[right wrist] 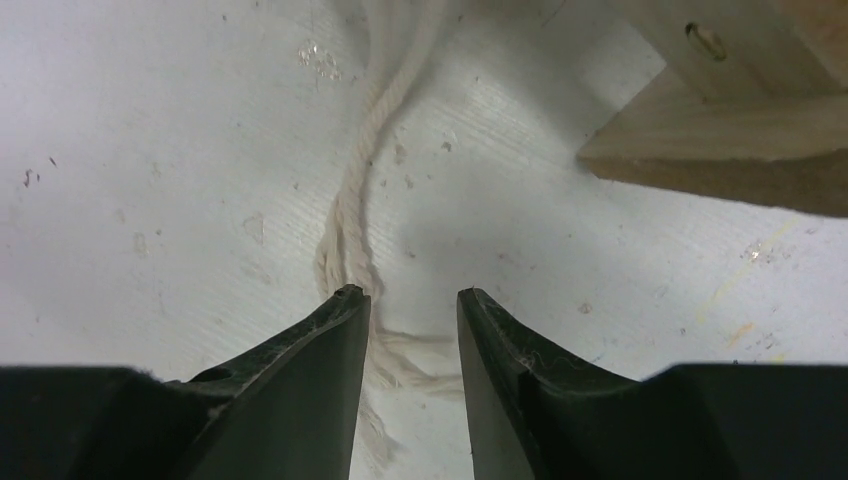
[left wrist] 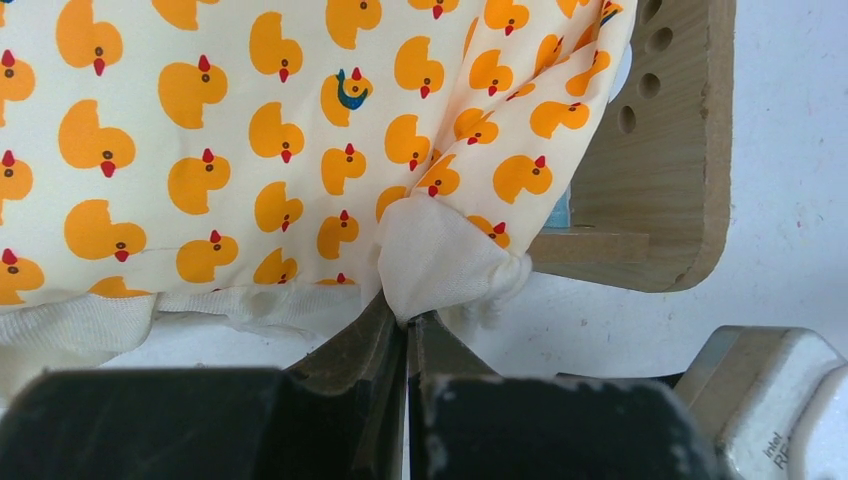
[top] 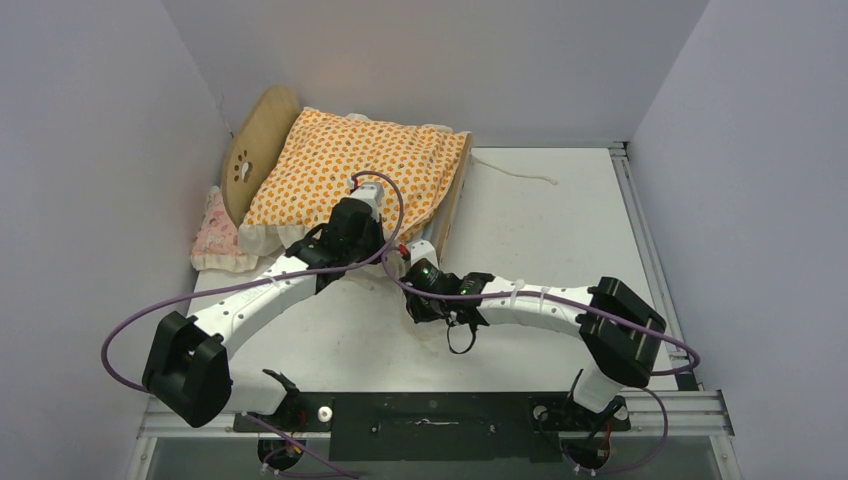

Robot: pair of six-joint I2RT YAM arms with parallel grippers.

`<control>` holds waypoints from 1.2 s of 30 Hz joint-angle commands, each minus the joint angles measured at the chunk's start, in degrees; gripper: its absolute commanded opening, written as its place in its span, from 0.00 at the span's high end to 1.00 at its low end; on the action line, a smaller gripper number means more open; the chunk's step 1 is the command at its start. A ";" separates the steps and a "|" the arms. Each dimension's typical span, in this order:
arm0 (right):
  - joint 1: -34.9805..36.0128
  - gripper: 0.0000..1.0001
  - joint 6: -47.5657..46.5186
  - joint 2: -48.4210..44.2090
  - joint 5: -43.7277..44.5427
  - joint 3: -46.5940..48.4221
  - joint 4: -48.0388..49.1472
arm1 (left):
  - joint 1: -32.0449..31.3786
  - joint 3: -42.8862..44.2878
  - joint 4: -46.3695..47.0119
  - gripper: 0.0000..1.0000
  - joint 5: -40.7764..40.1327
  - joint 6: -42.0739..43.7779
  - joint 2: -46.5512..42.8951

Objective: Set up the pet bed

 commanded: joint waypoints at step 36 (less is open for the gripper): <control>0.62 0.66 13.68 6.03 26.40 -6.42 38.18 | 0.03 -0.66 3.19 1.00 1.43 0.52 -1.89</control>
